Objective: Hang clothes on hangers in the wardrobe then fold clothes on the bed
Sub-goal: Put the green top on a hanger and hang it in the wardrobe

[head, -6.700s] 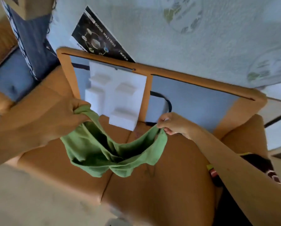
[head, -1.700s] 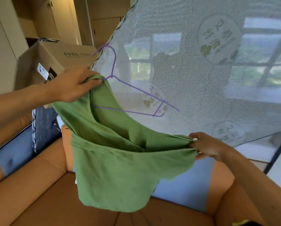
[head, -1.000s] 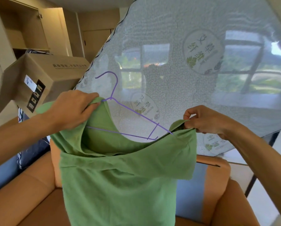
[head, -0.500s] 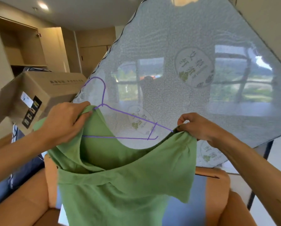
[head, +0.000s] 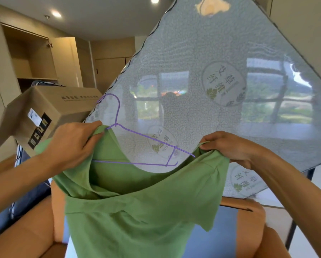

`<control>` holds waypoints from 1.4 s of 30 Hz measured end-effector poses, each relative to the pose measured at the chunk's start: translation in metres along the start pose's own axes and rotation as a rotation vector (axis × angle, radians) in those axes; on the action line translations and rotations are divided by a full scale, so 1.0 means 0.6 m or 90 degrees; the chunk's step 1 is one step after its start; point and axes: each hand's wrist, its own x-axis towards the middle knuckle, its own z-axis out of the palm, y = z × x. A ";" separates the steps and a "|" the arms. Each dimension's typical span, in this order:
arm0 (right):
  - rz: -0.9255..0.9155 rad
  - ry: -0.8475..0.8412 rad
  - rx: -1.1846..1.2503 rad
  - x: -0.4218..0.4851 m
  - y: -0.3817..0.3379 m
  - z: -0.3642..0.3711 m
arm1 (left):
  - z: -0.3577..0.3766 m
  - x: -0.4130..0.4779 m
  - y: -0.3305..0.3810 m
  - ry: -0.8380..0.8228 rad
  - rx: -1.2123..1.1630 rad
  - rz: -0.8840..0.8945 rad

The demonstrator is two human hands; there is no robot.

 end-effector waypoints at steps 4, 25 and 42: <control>0.002 -0.006 0.003 -0.009 -0.007 -0.001 | -0.005 0.006 0.005 -0.003 0.003 0.003; 0.014 0.118 -0.385 -0.003 -0.071 -0.011 | -0.013 -0.020 0.117 -0.092 0.024 0.111; -0.300 -0.033 -0.278 -0.049 -0.059 -0.017 | -0.027 0.021 0.112 0.061 -0.140 -0.093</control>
